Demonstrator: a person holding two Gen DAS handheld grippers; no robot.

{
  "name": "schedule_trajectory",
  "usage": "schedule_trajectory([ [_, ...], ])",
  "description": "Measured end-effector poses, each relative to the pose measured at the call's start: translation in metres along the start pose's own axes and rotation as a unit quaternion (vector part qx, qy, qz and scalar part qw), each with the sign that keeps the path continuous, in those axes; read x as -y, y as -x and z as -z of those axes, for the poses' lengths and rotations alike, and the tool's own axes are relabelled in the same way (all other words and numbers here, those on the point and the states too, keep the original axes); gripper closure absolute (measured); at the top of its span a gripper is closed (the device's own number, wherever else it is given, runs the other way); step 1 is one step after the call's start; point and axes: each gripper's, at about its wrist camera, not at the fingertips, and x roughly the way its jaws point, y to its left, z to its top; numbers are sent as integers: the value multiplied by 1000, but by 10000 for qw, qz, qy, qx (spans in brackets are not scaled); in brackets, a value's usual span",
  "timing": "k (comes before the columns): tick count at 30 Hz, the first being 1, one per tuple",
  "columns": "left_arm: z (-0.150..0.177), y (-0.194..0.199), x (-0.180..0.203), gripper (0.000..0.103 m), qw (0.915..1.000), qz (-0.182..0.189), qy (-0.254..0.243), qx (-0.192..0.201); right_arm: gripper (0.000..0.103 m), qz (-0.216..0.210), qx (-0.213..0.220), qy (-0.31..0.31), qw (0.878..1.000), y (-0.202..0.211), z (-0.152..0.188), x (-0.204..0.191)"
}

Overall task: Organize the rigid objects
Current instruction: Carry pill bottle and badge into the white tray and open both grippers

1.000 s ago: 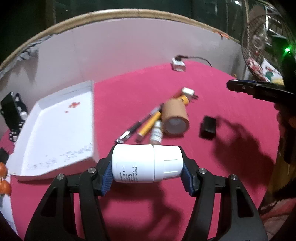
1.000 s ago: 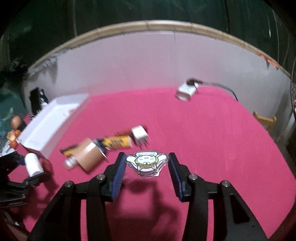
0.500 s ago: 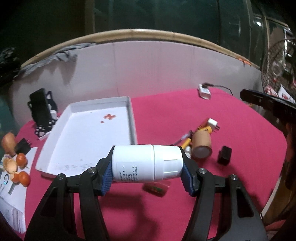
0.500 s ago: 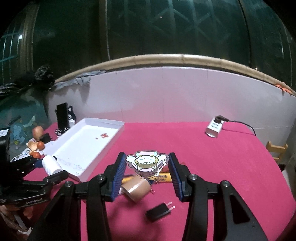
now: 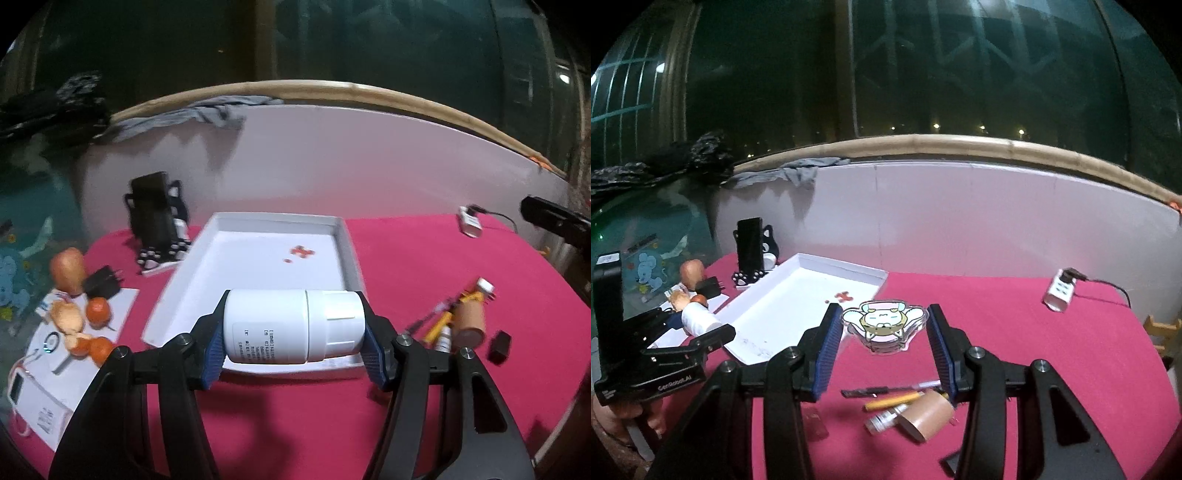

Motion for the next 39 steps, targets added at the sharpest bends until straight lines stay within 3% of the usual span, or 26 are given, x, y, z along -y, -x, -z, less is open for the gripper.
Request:
schedule_trajectory([
  [11,-25,-16,-39,42,9988,-433,197,84,57,-362,37,186,9992,-32,-38,-40],
  [16,-33,-39,-50,42,9975,-628,306,-45,57,-544,-198,250,9980,-62,-40,-63],
  [32,-19,-151,-72,42,9870,-1057,462,-1117,57,-697,-1604,467,9835,-184,15,-105],
  [39,-9,-173,-79,42,9829,-1122,583,-1336,56,-567,-1749,449,9819,-208,25,-104],
])
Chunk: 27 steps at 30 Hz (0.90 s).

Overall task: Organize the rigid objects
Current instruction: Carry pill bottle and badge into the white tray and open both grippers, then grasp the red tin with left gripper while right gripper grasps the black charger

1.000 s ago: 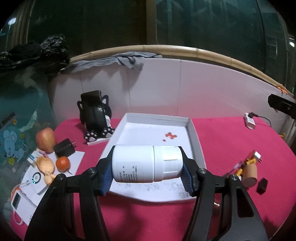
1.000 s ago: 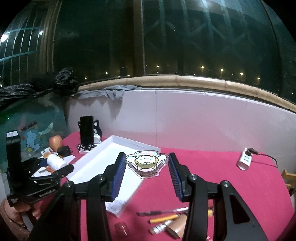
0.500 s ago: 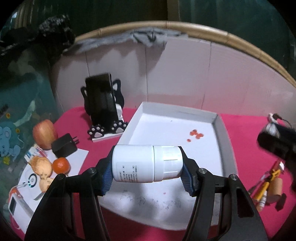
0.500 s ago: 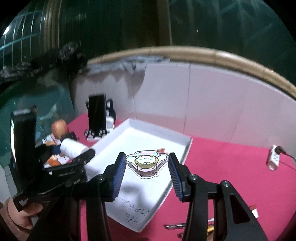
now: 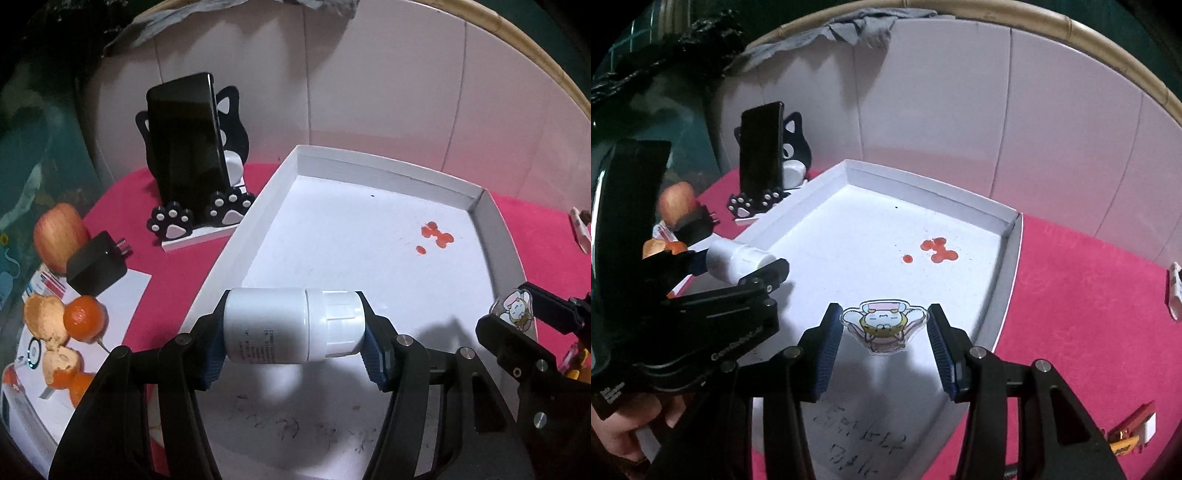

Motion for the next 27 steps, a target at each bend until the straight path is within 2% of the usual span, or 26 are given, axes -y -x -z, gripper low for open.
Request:
schedule_trajectory([
  [1,0,-2,0,42,10000,-10,8,-20,56,13,-1,-6,10000,-1,0,1],
  [3,0,-4,0,41,10000,4,24,-48,44,34,-3,-32,10000,-3,0,3],
  [4,-1,-4,0,39,10000,21,39,-56,27,63,31,-46,10000,-2,0,4],
  [5,-2,-4,-1,29,9999,55,75,-42,16,88,72,-59,9999,-2,0,5],
  [6,-2,-3,-2,16,9999,63,113,-14,14,141,118,-67,9998,-1,0,6],
  [8,-3,0,-4,10,9998,29,182,97,0,148,168,-109,9997,1,0,8],
  [9,-4,1,-5,1,9997,23,205,122,0,172,214,-139,9995,4,1,10],
  [10,-4,2,-5,0,9997,12,218,112,0,176,263,-168,9994,7,1,12],
  [14,-3,17,-9,0,9992,20,297,277,0,241,500,-213,9982,26,3,17],
  [19,4,49,-11,0,9971,308,334,617,0,397,994,-414,9934,69,9,38],
  [23,19,72,-1,0,9930,910,163,738,0,546,1348,-730,9867,104,20,65],
  [27,46,99,18,0,9816,1707,-61,856,0,654,1611,-1131,9783,136,40,96],
])
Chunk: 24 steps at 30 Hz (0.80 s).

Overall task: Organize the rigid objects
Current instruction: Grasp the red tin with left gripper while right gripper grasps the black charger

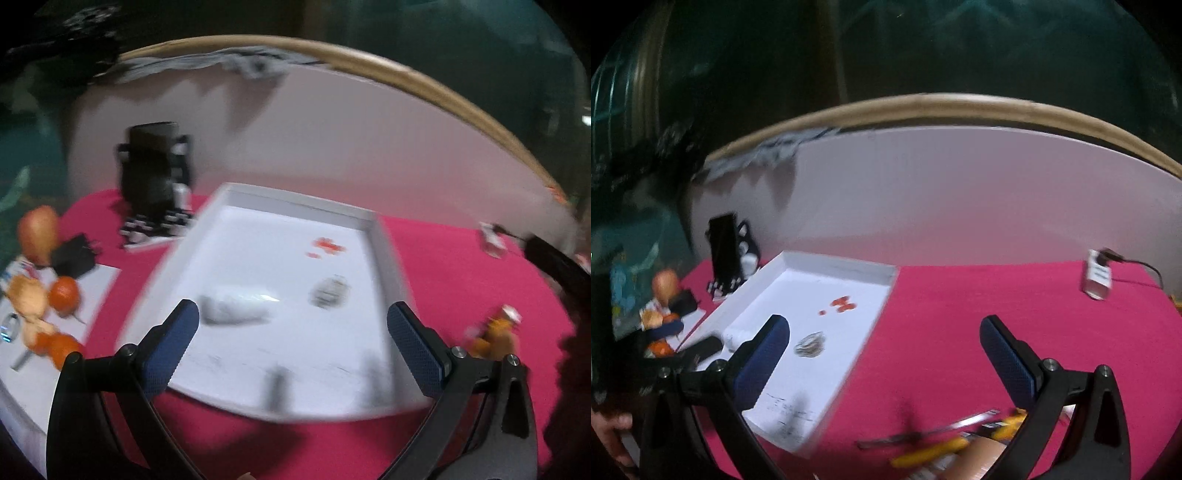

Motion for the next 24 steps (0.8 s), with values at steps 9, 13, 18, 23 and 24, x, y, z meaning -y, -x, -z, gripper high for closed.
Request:
schedule_trajectory([
  [9,56,1,70,0,9837,1191,-1101,-772,0,698,-49,-710,9950,43,34,86],
  [13,75,-11,88,0,9758,1390,-1260,-1127,0,1059,-219,-1155,9874,53,54,128],
  [18,88,-22,106,0,9687,1368,-1569,-1353,0,883,-533,-1246,9868,59,78,149],
  [23,96,-30,112,0,9634,1378,-1741,-1499,0,37,-1169,-365,9925,46,100,127],
  [24,95,-31,113,0,9629,1372,-1762,-1513,0,-86,-1283,-107,9916,42,104,119],
])
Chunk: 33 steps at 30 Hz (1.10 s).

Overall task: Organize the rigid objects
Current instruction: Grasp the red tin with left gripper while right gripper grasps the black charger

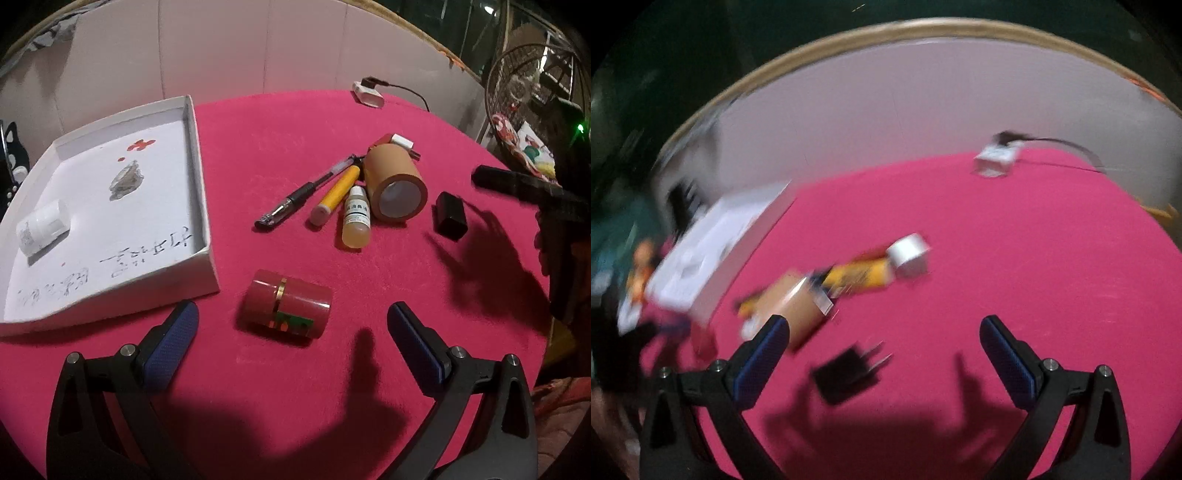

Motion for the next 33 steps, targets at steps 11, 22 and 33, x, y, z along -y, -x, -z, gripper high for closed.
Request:
schedule_trajectory([
  [11,-8,-10,4,6,9999,11,-101,-50,0,-330,-505,593,9964,-24,7,-11],
  [22,-8,-11,7,60,9997,-97,-208,-37,42,-236,-828,1262,9883,-37,11,-36],
  [33,-13,12,11,60,9991,-238,-129,325,42,-209,-406,963,9943,-4,8,-28],
])
